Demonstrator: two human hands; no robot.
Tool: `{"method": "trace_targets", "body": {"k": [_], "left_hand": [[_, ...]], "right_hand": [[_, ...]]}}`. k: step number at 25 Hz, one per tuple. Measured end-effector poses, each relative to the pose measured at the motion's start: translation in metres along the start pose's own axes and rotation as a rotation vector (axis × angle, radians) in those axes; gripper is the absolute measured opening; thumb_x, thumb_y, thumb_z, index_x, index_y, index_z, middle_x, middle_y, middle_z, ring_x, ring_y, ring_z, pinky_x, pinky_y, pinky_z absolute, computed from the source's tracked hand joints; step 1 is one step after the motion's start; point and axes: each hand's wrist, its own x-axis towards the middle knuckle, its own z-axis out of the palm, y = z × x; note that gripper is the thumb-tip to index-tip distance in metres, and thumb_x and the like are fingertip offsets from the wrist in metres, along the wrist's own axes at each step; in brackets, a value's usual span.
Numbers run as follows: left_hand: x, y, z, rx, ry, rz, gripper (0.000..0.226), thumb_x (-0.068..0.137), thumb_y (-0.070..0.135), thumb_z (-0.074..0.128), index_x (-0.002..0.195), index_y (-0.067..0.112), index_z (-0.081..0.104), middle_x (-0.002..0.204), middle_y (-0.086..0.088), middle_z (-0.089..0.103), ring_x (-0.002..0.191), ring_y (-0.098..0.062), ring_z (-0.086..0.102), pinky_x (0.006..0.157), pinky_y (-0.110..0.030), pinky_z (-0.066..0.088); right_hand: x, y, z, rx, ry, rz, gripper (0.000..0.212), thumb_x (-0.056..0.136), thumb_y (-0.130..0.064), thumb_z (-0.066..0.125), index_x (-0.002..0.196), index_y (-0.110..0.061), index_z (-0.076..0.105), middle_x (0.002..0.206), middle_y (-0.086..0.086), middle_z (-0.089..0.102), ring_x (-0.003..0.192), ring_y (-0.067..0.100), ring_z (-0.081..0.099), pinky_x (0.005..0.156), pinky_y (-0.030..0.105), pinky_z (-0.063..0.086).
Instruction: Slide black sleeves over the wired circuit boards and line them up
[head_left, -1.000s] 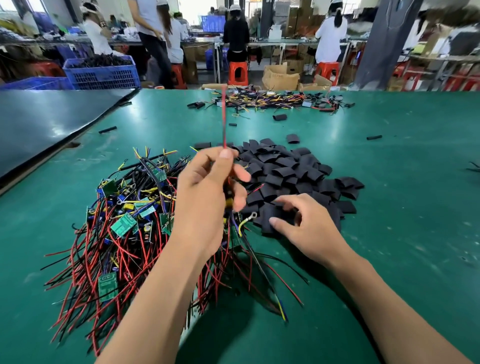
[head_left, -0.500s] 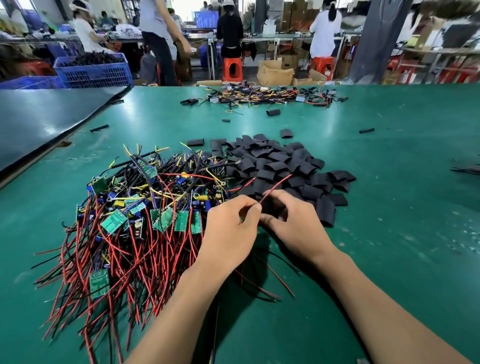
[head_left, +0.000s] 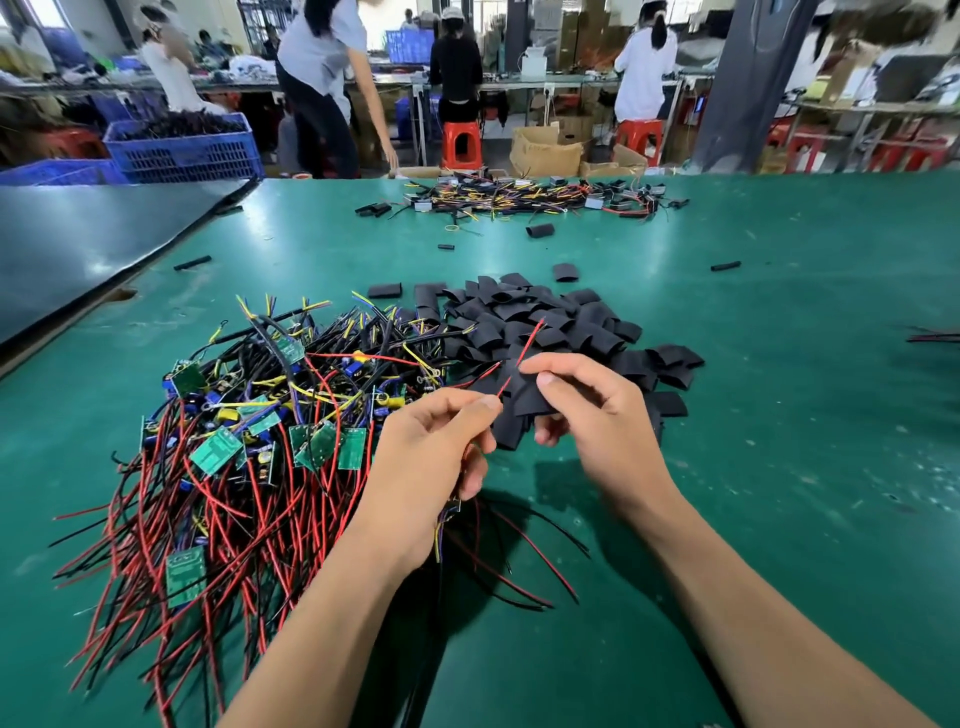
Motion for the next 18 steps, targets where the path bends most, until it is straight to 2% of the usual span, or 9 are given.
{"method": "trace_targets", "body": {"k": [4,7,10,14,18], "left_hand": [[-0.0014,0.0015,-0.0027,0.069,-0.042,0.016,0.009,0.091,0.01,0.067,0.083,0.01,0.072,0.056,-0.004,0.056,0.035,-0.016,0.036,0.038,-0.019,0.029],[-0.003,0.0038,-0.0041,0.107,-0.117,0.035,0.006,0.092,0.005,0.065,0.091,0.005,0.071,0.061,-0.007,0.064,0.038,-0.019,0.046,0.039,-0.022,0.038],[-0.0027,0.0054,-0.0066,0.125,-0.177,0.021,0.008,0.094,0.0,0.059,0.088,0.003,0.063,0.066,-0.013,0.066,0.043,-0.023,0.051,0.044,-0.025,0.043],[-0.0026,0.0003,-0.0051,0.2,-0.072,0.067,0.016,0.097,0.017,0.06,0.086,0.012,0.069,0.047,-0.005,0.046,0.035,-0.019,0.038,0.039,-0.019,0.033],[-0.0012,-0.0033,-0.0025,0.131,-0.019,0.04,0.014,0.099,0.008,0.056,0.104,0.014,0.068,0.059,-0.004,0.063,0.037,-0.02,0.051,0.038,-0.023,0.039]], "right_hand": [[-0.0029,-0.0074,0.0035,0.021,-0.043,-0.006,0.011,0.092,-0.029,0.064,0.088,-0.024,0.073,0.077,-0.007,0.066,0.055,0.016,0.055,0.055,0.023,0.044],[-0.0013,-0.0069,0.0022,-0.016,-0.013,-0.001,0.012,0.09,-0.031,0.068,0.082,-0.024,0.072,0.069,-0.008,0.063,0.056,0.011,0.053,0.055,0.021,0.044],[-0.0009,-0.0043,0.003,-0.004,-0.043,0.006,0.011,0.089,-0.031,0.07,0.081,-0.024,0.074,0.073,-0.007,0.066,0.059,0.009,0.054,0.055,0.022,0.045],[0.0017,-0.0014,0.0002,0.071,-0.025,0.001,0.012,0.094,-0.026,0.065,0.097,-0.023,0.076,0.081,-0.003,0.07,0.061,0.017,0.059,0.06,0.025,0.048],[0.0056,0.0011,-0.0013,0.197,0.08,0.047,0.021,0.097,-0.013,0.064,0.111,-0.024,0.073,0.079,0.0,0.066,0.063,0.018,0.065,0.061,0.026,0.052]]}}
